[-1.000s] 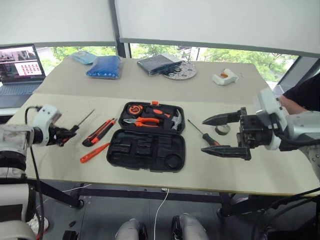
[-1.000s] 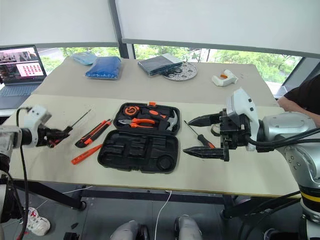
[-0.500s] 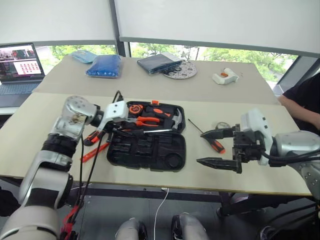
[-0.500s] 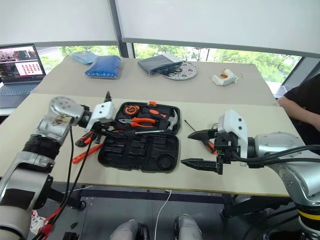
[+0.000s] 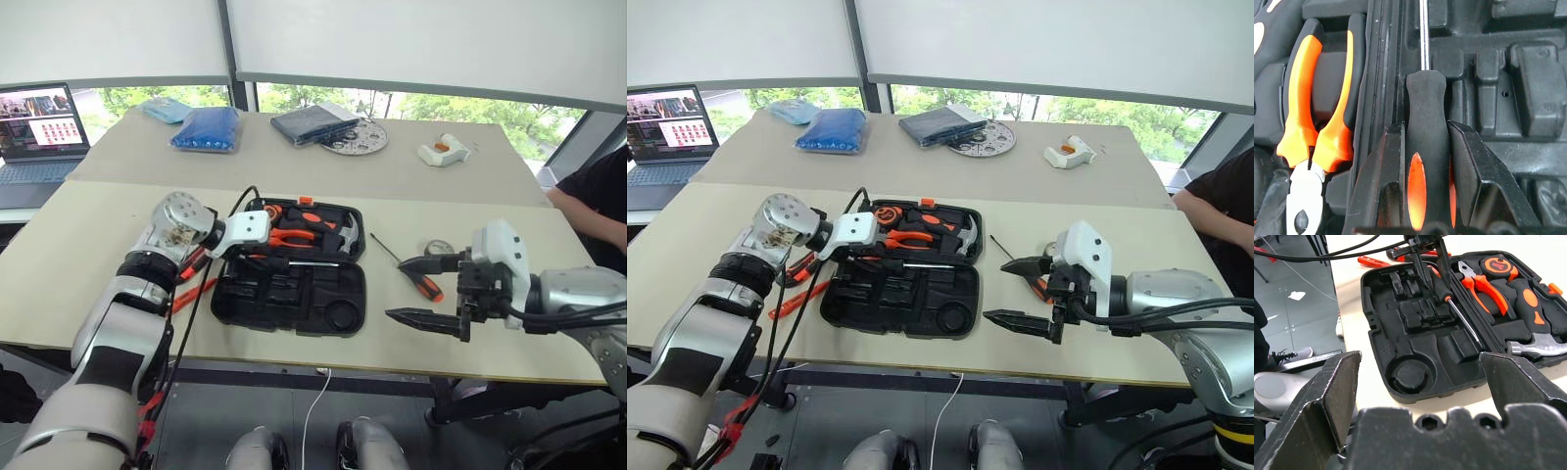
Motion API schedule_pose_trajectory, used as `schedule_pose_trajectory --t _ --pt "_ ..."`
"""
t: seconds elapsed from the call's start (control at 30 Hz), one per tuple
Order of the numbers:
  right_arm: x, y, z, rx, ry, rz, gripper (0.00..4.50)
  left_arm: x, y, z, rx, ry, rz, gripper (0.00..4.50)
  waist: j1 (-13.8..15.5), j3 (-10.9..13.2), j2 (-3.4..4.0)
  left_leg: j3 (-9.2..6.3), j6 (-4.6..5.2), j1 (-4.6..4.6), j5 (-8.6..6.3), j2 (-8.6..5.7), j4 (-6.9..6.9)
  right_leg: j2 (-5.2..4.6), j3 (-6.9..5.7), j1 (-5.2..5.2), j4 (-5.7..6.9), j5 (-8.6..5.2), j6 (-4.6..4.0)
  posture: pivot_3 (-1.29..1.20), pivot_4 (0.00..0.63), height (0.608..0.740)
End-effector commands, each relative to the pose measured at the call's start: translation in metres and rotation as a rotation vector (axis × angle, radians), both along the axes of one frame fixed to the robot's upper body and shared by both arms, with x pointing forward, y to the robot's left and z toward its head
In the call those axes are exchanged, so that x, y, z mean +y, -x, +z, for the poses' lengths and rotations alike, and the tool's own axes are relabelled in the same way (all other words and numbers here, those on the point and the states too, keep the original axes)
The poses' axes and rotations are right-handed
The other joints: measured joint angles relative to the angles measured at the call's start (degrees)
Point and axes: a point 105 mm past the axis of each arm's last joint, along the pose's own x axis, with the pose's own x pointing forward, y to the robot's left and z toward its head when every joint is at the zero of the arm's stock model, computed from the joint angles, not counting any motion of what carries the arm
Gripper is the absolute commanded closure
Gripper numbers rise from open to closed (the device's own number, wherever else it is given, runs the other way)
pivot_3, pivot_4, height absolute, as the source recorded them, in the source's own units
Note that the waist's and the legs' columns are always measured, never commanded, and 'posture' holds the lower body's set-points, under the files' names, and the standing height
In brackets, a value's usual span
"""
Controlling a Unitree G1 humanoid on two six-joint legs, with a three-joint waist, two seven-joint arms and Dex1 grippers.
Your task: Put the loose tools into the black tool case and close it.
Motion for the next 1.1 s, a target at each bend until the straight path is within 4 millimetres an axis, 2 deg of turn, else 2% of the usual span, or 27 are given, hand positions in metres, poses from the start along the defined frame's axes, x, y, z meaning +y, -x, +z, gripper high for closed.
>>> schedule_pose_trajectory --t 0.03,0.23,0.3,0.33,0.53,0.63,0.8,0.83,1.03,1.1 --pt "0.002 0.003 0.013 -0.075 -0.007 0.01 0.0 0.005 -0.003 0.013 -0.047 -0.013 -0.006 3.65 -0.03 0.0 0.0 0.0 0.0 0.0 0.0 0.0 0.0 0.0 0.0 0.0 0.0 0.0 0.0 0.0 0.15 0.718" --pt "0.004 0.002 0.012 -0.079 -0.005 0.019 0.0 -0.001 -0.005 0.012 -0.051 -0.016 -0.018 3.65 -0.01 0.0 0.0 -0.01 0.0 0.01 0.0 0.0 0.01 0.0 0.0 0.02 0.0 0.0 0.0 0.0 0.15 0.718" --pt "0.005 0.001 0.013 -0.084 -0.007 0.02 0.0 -0.001 -0.002 0.016 -0.036 -0.014 -0.035 2.64 -0.02 0.0 0.0 -0.02 0.0 0.01 0.0 0.0 0.02 0.0 -0.01 0.04 0.0 0.0 0.0 0.0 0.15 0.718" --pt "0.006 0.0 0.014 -0.085 -0.007 0.021 0.0 0.0 -0.002 0.019 -0.032 -0.011 -0.037 2.44 -0.03 0.0 0.0 -0.02 0.0 0.01 0.0 0.0 0.02 0.0 -0.01 0.04 0.0 0.0 0.0 0.0 0.15 0.718" --pt "0.007 0.0 0.012 -0.085 -0.01 0.025 0.0 -0.013 0.0 0.05 -0.03 0.097 -0.071 0.31 0.07 0.01 -0.01 -0.08 0.02 -0.05 -0.01 0.0 0.09 -0.01 -0.07 0.05 0.01 0.01 0.04 0.0 0.15 0.718" --pt "0.008 0.0 0.012 -0.085 -0.014 0.027 0.0 -0.018 0.003 0.053 -0.012 0.117 -0.086 0.31 0.03 0.0 -0.01 -0.1 0.09 -0.09 -0.05 -0.02 0.12 -0.04 -0.09 0.06 0.0 0.02 0.06 0.0 0.15 0.718" --pt "0.009 -0.001 0.012 -0.089 -0.018 0.028 0.0 -0.018 0.003 0.044 -0.019 0.093 -0.081 1.72 -0.12 0.0 0.0 -0.09 0.11 -0.06 -0.06 -0.03 0.12 -0.02 -0.09 0.08 -0.01 0.01 0.08 0.0 0.15 0.718" --pt "0.009 -0.001 0.013 -0.09 -0.018 0.029 0.0 -0.018 0.002 0.042 -0.017 0.09 -0.075 2.19 -0.18 0.0 0.0 -0.1 0.11 -0.05 -0.06 -0.02 0.12 -0.01 -0.08 0.08 0.0 0.01 0.08 0.0 0.15 0.718" --pt "0.009 -0.001 0.014 -0.094 -0.02 0.022 0.0 -0.016 0.005 0.026 0.022 0.042 -0.087 4.37 -0.09 0.0 -0.01 -0.1 0.11 -0.04 -0.05 -0.02 0.13 -0.01 -0.07 0.1 0.01 0.01 0.08 0.0 0.15 0.718" --pt "0.009 -0.001 0.014 -0.094 -0.02 0.021 0.0 -0.016 0.005 0.022 0.023 0.03 -0.086 4.44 -0.06 0.0 -0.01 -0.1 0.11 -0.05 -0.06 -0.02 0.13 -0.01 -0.08 0.1 0.0 0.01 0.08 0.0 0.15 0.718"
